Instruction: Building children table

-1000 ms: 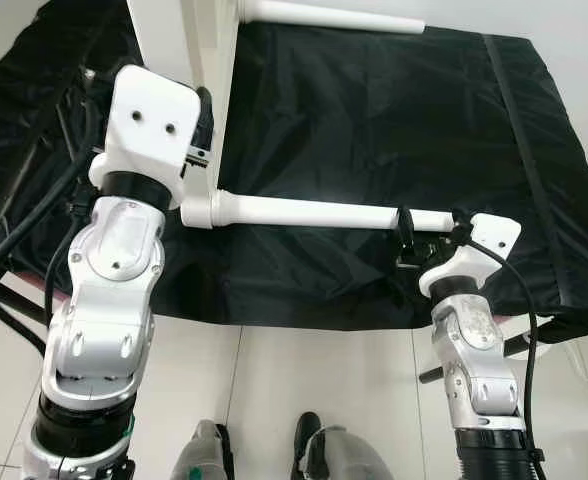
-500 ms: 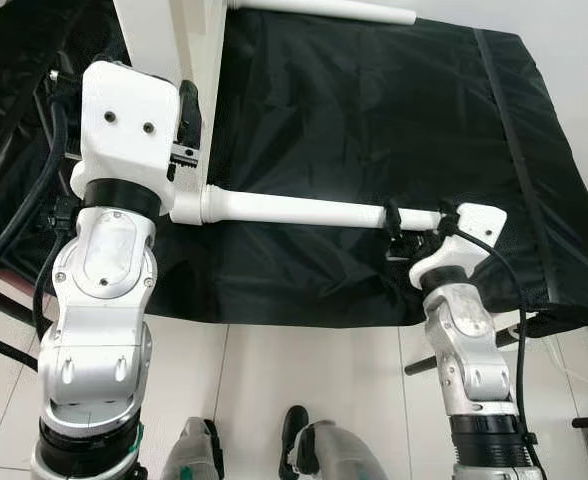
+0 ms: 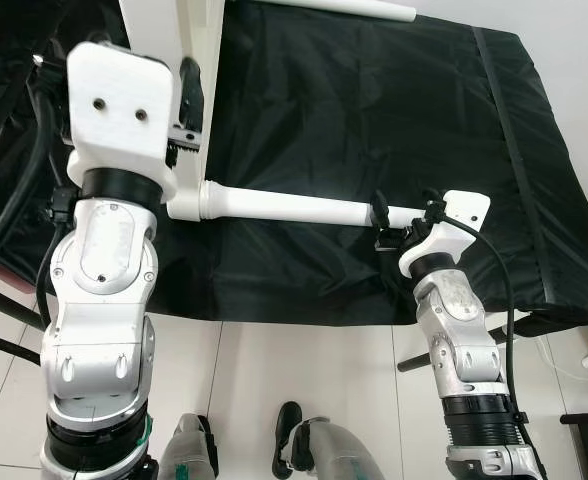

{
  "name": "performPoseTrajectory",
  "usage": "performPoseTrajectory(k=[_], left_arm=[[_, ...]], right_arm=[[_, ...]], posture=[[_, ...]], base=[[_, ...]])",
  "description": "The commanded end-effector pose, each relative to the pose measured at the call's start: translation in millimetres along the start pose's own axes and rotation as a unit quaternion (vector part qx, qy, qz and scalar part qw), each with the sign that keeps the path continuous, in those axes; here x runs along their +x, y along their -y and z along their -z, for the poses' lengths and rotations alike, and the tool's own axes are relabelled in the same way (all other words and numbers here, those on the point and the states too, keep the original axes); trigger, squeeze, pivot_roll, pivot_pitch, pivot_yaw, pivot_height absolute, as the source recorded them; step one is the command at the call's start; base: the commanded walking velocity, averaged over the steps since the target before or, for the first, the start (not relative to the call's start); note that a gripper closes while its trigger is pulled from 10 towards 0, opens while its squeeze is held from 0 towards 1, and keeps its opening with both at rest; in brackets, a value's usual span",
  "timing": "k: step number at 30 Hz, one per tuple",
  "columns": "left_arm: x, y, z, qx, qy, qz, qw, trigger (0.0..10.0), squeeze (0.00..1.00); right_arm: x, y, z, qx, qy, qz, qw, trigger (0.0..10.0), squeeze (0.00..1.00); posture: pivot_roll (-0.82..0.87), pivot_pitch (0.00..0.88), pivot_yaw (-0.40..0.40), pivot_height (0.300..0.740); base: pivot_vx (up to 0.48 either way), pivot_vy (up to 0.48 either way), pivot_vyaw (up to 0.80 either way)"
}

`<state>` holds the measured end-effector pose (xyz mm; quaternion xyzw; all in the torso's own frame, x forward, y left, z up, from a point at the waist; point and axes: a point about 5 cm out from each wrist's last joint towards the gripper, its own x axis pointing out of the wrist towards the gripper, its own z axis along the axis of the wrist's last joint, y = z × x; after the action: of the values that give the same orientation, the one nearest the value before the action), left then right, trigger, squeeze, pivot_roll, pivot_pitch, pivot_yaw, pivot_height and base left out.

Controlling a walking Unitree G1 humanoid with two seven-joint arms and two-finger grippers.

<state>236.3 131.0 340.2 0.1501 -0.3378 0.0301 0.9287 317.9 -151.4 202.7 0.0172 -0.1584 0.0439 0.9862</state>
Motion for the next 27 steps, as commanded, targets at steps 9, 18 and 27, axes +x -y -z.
performPoseTrajectory(k=[9, 18, 27], left_arm=[[5.1, 6.2, -17, -0.023, 0.096, -0.009, 0.995, 10.0, 0.0], [-0.1, -1.2, -22, -0.029, 0.159, -0.057, 0.985, 10.0, 0.0], [-3.6, 6.4, -29, -0.063, 0.21, -0.029, 0.975, 10.0, 0.0]], right_arm=[[-2.6, 4.2, 4, -0.003, -0.001, 0.006, 1.0, 10.0, 0.0], [-2.6, 5.6, 3, -0.005, 0.001, 0.011, 1.0, 10.0, 0.0], [-1.6, 4.2, 3, -0.005, 0.001, 0.009, 1.0, 10.0, 0.0]], posture=[[0.16, 0.28, -0.12, 0.74], [0.13, 0.272, -0.115, 0.74], [0.13, 0.269, -0.121, 0.74]], base=[[0.0, 0.0, 0.0], [0.0, 0.0, 0.0], [0.0, 0.0, 0.0]])
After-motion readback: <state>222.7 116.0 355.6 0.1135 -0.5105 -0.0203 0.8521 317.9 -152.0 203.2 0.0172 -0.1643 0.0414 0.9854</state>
